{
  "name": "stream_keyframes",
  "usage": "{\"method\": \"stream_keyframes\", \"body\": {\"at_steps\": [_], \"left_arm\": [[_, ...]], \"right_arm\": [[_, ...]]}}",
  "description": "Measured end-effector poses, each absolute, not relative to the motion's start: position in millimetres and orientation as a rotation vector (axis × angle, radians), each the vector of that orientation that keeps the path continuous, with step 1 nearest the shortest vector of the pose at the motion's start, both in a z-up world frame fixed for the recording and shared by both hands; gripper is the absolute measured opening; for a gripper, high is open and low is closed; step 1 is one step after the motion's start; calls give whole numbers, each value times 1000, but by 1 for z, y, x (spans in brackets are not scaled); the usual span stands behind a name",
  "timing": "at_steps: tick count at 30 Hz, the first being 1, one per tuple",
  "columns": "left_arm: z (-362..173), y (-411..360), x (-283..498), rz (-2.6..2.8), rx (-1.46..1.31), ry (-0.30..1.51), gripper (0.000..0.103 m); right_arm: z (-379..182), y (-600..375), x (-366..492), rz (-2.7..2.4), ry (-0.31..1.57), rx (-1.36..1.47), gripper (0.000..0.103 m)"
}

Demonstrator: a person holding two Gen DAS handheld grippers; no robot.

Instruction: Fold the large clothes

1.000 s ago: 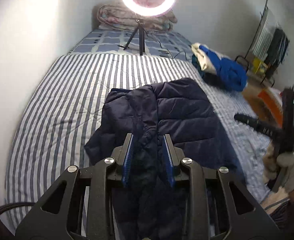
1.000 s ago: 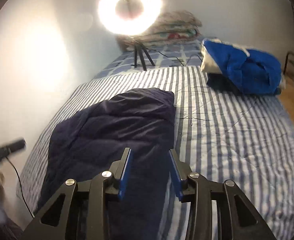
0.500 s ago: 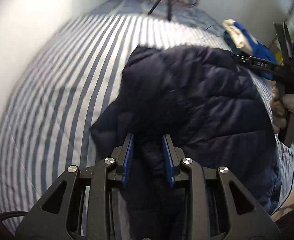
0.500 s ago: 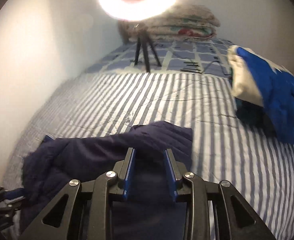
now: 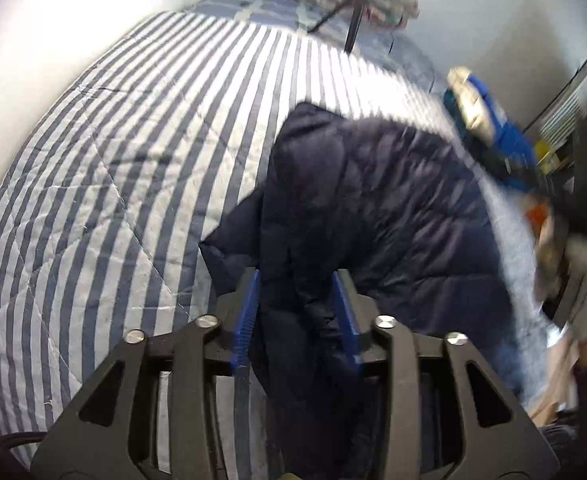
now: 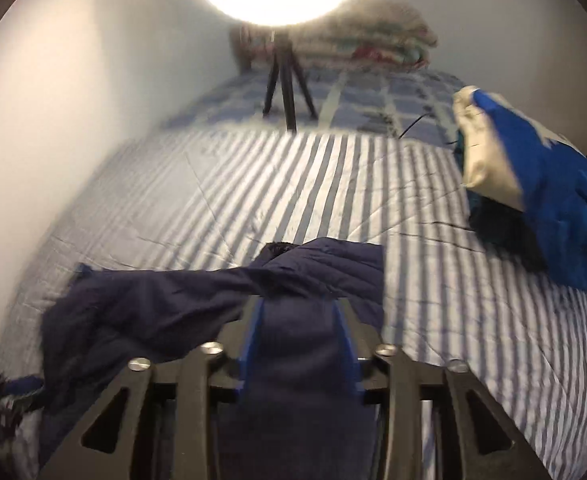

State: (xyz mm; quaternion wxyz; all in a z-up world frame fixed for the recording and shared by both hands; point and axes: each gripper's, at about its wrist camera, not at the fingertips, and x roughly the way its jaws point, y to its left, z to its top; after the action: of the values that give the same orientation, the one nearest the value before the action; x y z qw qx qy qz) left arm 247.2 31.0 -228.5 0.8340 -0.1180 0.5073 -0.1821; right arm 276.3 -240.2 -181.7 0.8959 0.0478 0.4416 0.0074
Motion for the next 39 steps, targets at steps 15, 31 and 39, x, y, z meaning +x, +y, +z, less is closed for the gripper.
{"method": "stream_keyframes", "body": {"at_steps": [15,31,39], "left_arm": [[-281,94,254,-492,-842,1268,74],[-311,111,263,-530,-978,1308,74],[-311,102,267,-567,-975,1306,75]], "right_arm": [[-206,-316,122,145,946,432,101],[-271,-345,137,302,1053,749,93],[-275,-343,140,329,1061,685,92]]}}
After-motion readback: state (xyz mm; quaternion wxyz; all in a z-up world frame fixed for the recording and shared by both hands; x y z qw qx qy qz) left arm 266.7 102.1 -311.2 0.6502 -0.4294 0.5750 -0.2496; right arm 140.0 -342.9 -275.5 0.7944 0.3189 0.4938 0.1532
